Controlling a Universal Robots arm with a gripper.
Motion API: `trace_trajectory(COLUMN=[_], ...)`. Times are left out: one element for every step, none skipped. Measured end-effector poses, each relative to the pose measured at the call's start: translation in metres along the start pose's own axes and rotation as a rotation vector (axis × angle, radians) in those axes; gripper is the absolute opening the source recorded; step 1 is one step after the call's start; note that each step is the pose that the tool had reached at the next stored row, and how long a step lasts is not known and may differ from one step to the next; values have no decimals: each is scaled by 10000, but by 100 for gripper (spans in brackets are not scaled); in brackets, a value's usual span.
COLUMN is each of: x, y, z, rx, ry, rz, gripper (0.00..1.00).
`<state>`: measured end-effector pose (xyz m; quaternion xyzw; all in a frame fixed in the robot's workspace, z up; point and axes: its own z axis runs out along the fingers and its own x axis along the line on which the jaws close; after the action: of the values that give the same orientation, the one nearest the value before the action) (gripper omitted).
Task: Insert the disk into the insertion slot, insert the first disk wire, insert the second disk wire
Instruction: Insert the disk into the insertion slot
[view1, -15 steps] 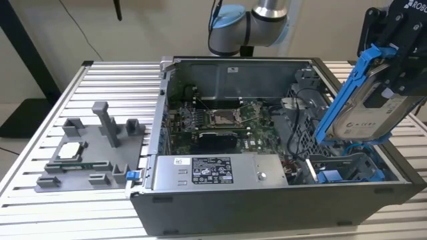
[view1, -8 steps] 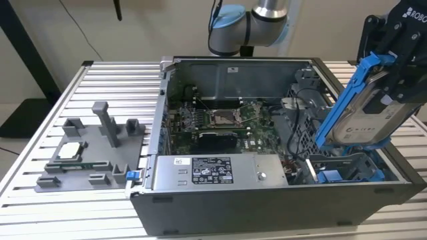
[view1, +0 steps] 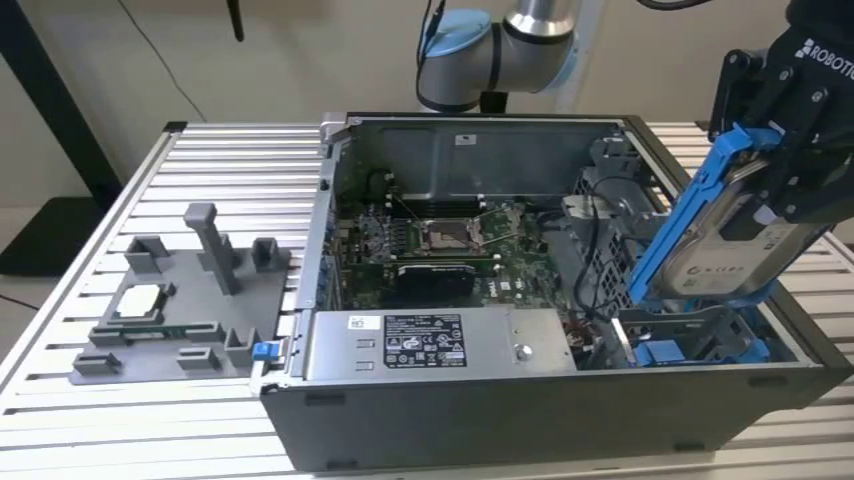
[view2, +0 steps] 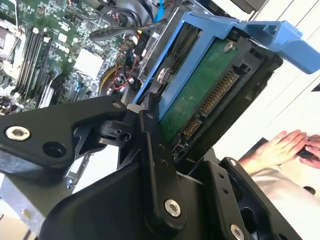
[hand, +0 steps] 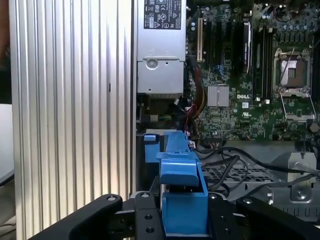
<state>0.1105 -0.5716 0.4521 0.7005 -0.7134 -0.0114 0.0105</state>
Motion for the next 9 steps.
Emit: trace_trajectory(x=[0, 0, 1, 3, 5, 7, 10, 11, 12], y=[-4, -9, -16, -25, -34, -41, -47, -52, -57], z=[18, 36, 53, 69, 86, 101, 117, 135, 153], rx=[0, 0, 0, 0, -1, -1, -1, -1, -1], ry=[-11, -22, -33, -44, -57, -68, -76, -85, -92], rz=[-1, -2, -2, -1, -1, -2, -2, -2, -2], gripper=[0, 0, 0, 0, 0, 0, 0, 0, 0])
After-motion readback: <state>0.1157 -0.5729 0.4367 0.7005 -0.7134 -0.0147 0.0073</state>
